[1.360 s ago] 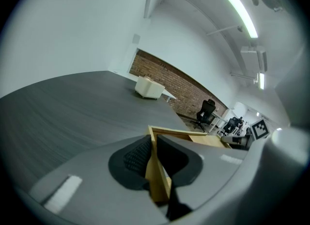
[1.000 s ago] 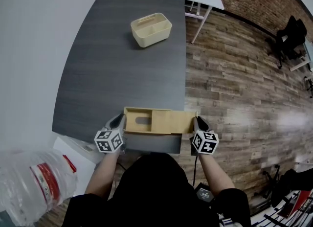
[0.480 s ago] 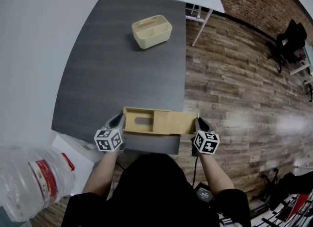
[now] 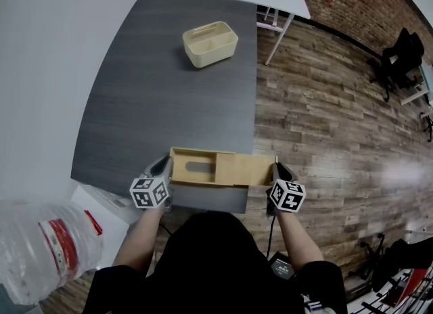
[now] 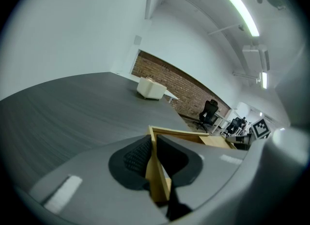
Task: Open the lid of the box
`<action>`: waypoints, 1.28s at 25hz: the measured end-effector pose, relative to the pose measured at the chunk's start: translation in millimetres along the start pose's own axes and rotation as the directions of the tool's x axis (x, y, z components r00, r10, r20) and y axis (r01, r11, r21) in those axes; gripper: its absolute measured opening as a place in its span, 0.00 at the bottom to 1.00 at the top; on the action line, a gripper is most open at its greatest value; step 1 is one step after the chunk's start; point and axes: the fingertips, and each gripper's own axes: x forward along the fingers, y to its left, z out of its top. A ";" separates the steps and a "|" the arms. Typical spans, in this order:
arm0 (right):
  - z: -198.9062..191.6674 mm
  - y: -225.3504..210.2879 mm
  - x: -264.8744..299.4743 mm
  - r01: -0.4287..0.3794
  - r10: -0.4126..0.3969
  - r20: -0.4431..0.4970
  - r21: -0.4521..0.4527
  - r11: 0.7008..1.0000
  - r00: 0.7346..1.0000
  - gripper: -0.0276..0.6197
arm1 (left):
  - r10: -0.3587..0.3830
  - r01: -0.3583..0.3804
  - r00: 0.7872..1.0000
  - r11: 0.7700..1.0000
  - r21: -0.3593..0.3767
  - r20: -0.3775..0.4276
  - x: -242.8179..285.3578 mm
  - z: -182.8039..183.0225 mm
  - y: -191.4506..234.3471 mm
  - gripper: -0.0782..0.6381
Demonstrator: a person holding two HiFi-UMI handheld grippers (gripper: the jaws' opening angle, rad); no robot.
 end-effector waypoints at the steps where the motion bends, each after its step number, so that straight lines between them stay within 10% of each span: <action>1: 0.0 -3.6 -0.6 0.007 -0.007 0.000 0.007 1.000 1.000 0.10 | 0.001 -0.001 1.000 1.000 0.000 0.000 0.0 -0.1 0.1 0.16; 32: -1.1 -47.2 -4.7 0.084 -0.084 -0.005 0.054 0.995 0.996 0.09 | 0.012 -0.012 1.000 1.000 -0.025 0.020 -1.0 -1.1 2.1 0.16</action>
